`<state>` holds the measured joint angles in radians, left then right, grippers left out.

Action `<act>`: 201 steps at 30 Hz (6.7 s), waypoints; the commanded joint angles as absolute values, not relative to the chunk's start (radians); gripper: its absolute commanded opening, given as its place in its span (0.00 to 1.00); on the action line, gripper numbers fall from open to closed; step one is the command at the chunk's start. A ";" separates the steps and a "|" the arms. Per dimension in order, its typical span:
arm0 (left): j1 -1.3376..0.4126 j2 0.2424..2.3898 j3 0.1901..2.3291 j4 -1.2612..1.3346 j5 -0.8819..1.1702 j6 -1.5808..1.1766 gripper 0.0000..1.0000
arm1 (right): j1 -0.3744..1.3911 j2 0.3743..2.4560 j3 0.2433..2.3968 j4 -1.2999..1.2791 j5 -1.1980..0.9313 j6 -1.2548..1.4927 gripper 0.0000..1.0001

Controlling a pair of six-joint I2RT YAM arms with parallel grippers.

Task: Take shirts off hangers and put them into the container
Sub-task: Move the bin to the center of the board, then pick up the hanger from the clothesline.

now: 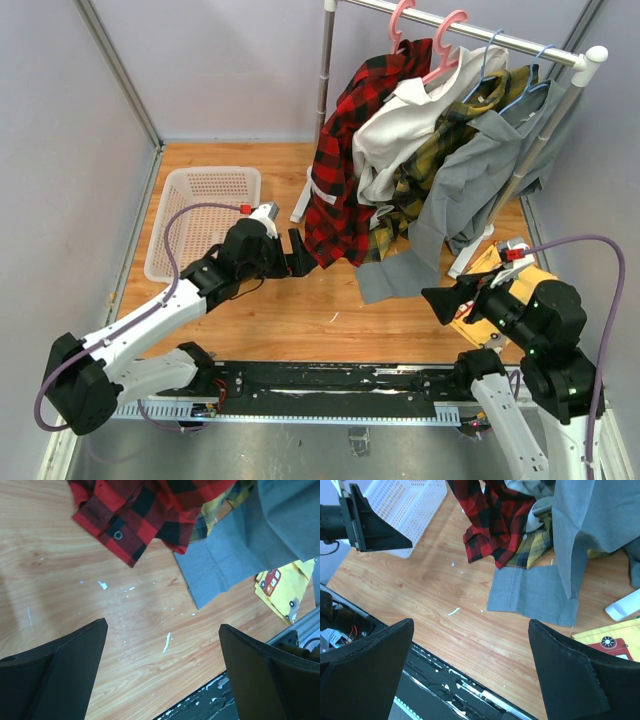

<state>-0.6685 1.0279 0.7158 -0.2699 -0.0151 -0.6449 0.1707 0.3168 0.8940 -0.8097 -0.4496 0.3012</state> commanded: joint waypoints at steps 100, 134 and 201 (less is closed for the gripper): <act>-0.403 0.566 0.560 -0.359 -0.002 -0.450 1.00 | 0.151 0.969 1.427 -0.321 0.224 0.486 0.01; -0.403 0.464 0.525 -0.335 -0.042 -0.420 1.00 | 0.152 0.657 1.264 -0.729 -0.321 0.333 0.01; -0.403 0.335 0.709 -0.186 0.290 -0.530 0.96 | 0.544 0.975 1.181 -0.524 -0.721 0.345 0.01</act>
<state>-0.4015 0.3538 0.6777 -0.2626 0.1989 -0.5030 0.5072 0.9268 1.1622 -0.5709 -0.8280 0.3805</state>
